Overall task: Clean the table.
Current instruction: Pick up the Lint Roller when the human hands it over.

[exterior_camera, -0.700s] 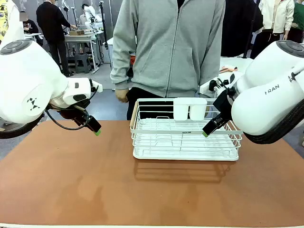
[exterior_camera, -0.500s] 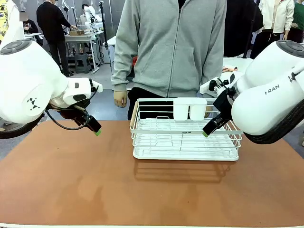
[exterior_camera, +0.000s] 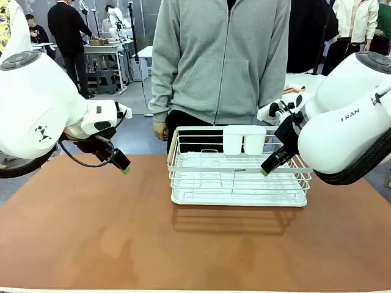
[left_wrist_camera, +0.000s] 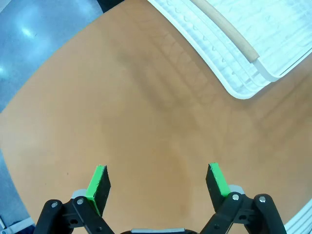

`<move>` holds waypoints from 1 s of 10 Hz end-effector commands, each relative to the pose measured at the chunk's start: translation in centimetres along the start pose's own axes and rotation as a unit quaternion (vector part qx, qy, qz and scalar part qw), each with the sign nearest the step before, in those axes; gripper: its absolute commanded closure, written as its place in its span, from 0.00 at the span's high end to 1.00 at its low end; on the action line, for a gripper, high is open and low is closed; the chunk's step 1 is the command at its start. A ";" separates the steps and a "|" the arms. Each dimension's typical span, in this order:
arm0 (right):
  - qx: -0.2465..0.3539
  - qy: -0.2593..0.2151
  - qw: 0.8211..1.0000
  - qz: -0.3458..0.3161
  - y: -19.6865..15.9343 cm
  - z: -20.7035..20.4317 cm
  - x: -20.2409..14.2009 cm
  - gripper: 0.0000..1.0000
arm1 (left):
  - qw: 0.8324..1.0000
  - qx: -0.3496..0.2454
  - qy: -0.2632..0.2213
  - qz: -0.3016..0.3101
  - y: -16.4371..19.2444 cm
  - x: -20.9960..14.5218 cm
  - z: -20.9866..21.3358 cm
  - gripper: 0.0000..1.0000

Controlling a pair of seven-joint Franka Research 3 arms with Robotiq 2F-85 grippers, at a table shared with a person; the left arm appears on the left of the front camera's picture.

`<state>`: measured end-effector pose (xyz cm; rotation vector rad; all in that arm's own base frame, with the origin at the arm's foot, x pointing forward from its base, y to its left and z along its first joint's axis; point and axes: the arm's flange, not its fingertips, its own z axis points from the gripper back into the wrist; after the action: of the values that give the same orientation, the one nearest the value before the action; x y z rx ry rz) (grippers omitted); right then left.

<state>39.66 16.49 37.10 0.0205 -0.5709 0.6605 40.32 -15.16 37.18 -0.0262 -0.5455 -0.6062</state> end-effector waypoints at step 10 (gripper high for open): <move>0.243 0.025 0.935 -0.257 -10.3 12.2 1.3 1.00 | 0.944 -0.303 0.032 0.125 8.1 -3.4 15.6 1.00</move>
<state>39.53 9.41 50.08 0.5105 -0.3856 0.3522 34.97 -7.53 48.84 -0.5255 -0.3613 -0.5233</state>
